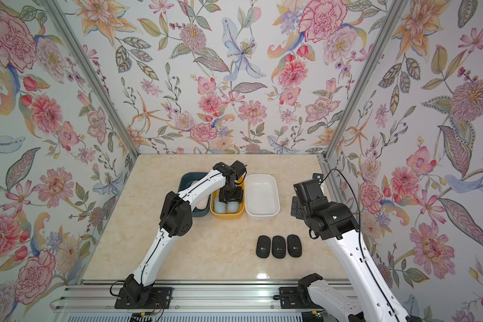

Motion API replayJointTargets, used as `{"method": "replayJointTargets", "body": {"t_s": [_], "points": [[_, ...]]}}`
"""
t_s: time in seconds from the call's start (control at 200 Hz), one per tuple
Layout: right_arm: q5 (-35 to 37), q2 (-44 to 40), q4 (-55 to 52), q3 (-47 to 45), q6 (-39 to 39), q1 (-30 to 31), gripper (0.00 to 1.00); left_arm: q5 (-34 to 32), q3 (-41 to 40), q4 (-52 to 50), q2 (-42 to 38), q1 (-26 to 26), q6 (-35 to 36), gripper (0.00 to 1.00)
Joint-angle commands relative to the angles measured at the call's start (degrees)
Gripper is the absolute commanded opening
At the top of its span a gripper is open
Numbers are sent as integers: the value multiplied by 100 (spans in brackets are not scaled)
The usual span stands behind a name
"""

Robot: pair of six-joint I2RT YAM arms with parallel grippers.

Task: Place the mice by color into the storage box
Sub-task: Place the mouse in the storage box.

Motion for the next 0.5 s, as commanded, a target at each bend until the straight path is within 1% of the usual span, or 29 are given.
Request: {"method": "replayJointTargets", "body": {"t_s": [0.0,0.15,0.325,0.495], "points": [[-64,-64,-55,-46,42,60,95,-205,-144,-134,-490,104,51,72],[-93,-39,-36,16,-13,84,95,-352,-245,-132,-987,73,6,72],[-110,-37,-95,59,-80,127,94,-305,-304,-138,-1635,47,-24,73],[-180,-98,-295,9,-38,191,93,-383,-771,-138,-2320,-100,-79,73]]}}
